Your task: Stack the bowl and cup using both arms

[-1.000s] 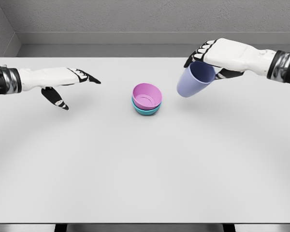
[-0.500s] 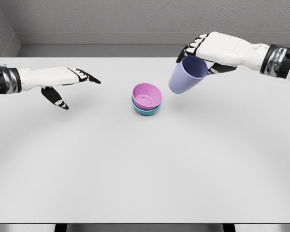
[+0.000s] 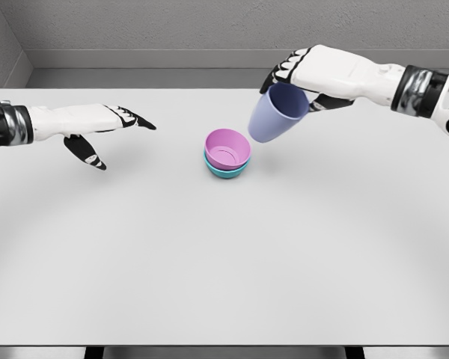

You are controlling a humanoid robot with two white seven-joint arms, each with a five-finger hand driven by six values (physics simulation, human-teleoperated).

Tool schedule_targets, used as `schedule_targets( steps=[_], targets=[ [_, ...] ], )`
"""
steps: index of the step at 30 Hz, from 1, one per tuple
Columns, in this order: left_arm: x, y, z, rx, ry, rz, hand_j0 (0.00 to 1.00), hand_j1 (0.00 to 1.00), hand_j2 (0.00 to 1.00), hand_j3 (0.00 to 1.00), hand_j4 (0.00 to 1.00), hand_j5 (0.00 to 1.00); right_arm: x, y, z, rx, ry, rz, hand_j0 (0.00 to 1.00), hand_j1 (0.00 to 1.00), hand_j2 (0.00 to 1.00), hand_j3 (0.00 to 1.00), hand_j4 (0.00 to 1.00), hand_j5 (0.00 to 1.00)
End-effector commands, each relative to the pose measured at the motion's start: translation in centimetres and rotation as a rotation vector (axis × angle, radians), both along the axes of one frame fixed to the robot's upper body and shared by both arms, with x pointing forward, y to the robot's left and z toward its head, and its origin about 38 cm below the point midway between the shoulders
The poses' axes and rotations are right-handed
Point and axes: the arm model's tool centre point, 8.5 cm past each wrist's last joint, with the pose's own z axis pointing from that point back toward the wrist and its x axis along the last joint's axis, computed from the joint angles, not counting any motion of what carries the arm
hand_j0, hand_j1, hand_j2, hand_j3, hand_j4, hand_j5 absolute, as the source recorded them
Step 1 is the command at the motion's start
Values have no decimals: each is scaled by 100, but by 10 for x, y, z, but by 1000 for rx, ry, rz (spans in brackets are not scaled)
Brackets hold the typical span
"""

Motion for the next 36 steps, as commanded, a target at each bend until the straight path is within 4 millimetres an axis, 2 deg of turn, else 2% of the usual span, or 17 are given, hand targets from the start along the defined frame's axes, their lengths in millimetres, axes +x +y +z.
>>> schedule_targets(
  steps=[1,4,15,21,32,36],
  targets=[
    [0,0,1,-7,1,4,100,100,100,100,100,100,0,2,1,9,2,4,67,67,67,67,67,67],
    [0,0,1,-7,1,4,100,100,100,100,100,100,0,4,2,8,-2,9,67,67,67,67,67,67],
    [0,0,1,-7,1,4,100,100,100,100,100,100,-3,30,-2,1,3,66,67,67,67,67,67,67],
    [0,3,1,-3,1,8,100,100,100,100,100,100,-14,46,10,-2,-41,122,67,67,67,67,67,67],
    [0,4,1,-2,1,9,100,100,100,100,100,100,-13,57,1,-2,-16,142,67,67,67,67,67,67],
    [0,4,1,-2,1,9,100,100,100,100,100,100,-11,55,-3,-3,-5,131,67,67,67,67,67,67]
  ],
)
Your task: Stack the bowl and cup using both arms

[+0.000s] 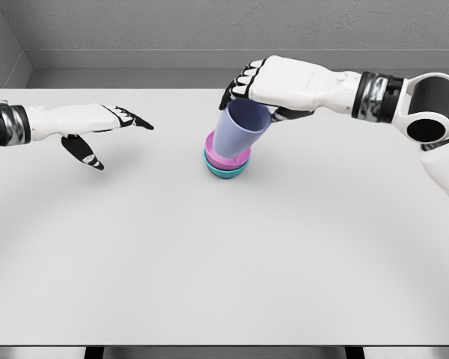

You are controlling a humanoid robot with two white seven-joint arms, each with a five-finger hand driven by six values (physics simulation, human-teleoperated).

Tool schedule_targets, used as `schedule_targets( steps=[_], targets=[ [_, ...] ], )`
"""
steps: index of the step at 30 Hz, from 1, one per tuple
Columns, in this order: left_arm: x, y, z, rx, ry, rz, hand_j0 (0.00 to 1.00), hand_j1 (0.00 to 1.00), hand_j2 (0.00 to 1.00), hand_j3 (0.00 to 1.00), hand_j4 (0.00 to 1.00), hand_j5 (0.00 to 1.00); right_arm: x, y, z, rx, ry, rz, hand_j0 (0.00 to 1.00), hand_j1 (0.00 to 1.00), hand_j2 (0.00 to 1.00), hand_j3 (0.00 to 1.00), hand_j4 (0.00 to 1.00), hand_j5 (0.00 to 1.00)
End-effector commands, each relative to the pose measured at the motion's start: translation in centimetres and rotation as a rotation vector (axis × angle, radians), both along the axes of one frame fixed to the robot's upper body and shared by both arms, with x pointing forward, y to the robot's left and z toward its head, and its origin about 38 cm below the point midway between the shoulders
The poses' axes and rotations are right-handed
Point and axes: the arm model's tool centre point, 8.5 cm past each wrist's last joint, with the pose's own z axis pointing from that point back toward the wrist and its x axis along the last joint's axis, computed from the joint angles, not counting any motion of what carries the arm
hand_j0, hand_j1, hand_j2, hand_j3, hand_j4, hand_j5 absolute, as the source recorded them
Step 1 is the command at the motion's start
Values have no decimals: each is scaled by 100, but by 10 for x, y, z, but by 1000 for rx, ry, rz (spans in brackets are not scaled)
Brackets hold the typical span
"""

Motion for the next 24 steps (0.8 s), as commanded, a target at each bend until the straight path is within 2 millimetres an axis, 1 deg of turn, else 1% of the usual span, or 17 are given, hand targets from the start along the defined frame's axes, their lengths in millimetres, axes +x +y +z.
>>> schedule_targets(
  steps=[1,7,8,11,24],
  targets=[
    [0,0,1,-7,1,3,100,100,100,100,100,100,2,0,-2,4,10,-6,67,67,67,67,67,67],
    [0,0,1,-6,1,4,100,100,100,100,100,100,5,0,-7,-4,20,-14,67,67,67,67,67,67],
    [0,0,1,-6,1,4,100,100,100,100,100,100,5,4,-8,3,24,-9,67,67,67,67,67,67],
    [0,0,1,-6,1,4,100,100,100,100,100,100,7,6,-8,7,27,-8,67,67,67,67,67,67],
    [0,0,2,-6,-1,4,100,100,100,100,100,100,18,4,-8,7,40,-36,67,67,67,67,67,67]
  ],
)
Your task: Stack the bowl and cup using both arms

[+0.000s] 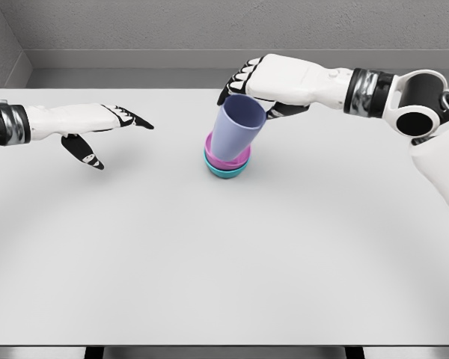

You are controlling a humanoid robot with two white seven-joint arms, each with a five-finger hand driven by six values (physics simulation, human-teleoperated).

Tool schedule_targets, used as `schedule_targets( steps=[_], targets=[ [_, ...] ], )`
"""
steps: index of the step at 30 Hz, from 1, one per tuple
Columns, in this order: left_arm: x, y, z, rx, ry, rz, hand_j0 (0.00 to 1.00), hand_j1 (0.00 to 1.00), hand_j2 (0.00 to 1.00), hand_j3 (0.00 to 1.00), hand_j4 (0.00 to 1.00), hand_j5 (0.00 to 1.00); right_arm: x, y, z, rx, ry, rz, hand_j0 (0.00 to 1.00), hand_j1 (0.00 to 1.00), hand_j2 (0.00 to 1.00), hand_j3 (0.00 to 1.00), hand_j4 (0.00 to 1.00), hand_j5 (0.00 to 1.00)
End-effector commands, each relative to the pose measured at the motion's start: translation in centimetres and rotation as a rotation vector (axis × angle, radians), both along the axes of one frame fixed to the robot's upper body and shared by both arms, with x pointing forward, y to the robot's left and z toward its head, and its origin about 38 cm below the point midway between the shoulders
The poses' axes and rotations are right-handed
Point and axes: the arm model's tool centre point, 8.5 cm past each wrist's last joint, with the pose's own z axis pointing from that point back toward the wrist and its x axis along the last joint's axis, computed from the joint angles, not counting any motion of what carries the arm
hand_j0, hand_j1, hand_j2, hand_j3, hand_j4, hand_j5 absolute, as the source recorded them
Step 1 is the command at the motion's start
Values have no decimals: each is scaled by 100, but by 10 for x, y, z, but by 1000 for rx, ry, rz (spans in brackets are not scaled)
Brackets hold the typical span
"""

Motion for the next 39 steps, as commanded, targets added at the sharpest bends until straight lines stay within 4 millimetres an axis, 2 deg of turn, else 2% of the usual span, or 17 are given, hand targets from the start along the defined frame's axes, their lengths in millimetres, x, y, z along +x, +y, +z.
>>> schedule_targets(
  steps=[1,24,39],
  targets=[
    [0,0,1,-7,1,4,100,100,100,100,100,100,3,-2,-3,6,16,-12,67,67,67,67,67,67],
    [0,1,1,-7,0,4,100,100,100,100,100,100,12,2,-7,5,28,-32,67,67,67,67,67,67],
    [0,1,0,-7,1,4,100,100,100,100,100,100,20,2,-24,-19,68,-55,67,67,67,67,67,67]
  ],
)
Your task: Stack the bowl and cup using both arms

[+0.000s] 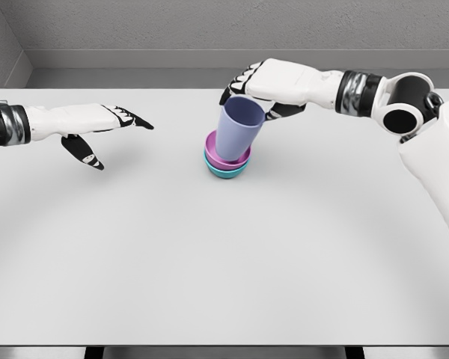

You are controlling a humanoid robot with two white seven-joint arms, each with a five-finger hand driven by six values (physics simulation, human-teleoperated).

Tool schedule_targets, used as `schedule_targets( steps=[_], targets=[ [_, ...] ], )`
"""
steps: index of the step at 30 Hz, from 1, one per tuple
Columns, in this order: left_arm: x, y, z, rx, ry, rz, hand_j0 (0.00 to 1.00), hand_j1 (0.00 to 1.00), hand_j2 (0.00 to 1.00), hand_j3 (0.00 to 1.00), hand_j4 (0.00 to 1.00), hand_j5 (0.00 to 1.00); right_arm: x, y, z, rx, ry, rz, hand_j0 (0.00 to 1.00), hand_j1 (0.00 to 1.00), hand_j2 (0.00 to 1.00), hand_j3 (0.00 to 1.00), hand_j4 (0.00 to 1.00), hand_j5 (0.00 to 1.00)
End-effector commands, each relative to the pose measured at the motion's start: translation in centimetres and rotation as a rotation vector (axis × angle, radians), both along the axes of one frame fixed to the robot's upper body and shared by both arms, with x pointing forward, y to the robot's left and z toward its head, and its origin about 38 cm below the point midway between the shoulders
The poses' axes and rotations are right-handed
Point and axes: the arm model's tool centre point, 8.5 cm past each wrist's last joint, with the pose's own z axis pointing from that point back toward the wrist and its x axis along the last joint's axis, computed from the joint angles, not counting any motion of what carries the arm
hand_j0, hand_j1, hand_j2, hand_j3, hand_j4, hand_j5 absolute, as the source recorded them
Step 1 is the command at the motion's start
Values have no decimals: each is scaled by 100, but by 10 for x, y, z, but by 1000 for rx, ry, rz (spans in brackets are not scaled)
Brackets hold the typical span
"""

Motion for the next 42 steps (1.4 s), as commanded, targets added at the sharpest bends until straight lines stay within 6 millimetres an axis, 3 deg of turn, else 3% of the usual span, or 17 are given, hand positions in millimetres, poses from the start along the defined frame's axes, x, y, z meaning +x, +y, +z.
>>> schedule_targets(
  steps=[1,31,35,39,42],
  targets=[
    [0,0,1,-6,1,3,100,100,100,100,100,100,0,4,-2,5,10,5,67,67,67,67,67,67],
    [0,0,0,-6,3,3,100,100,100,100,100,100,9,8,-22,-31,41,-26,67,67,67,67,67,67],
    [0,1,0,-7,2,4,100,100,100,100,100,100,8,8,-21,-31,40,-25,79,79,79,79,79,79],
    [0,1,0,-7,2,4,100,100,100,100,100,100,8,12,-22,-27,41,-18,100,100,100,100,100,100],
    [0,1,0,-7,2,4,100,100,100,100,100,100,6,16,-28,-39,53,-6,100,100,100,100,100,100]
  ],
)
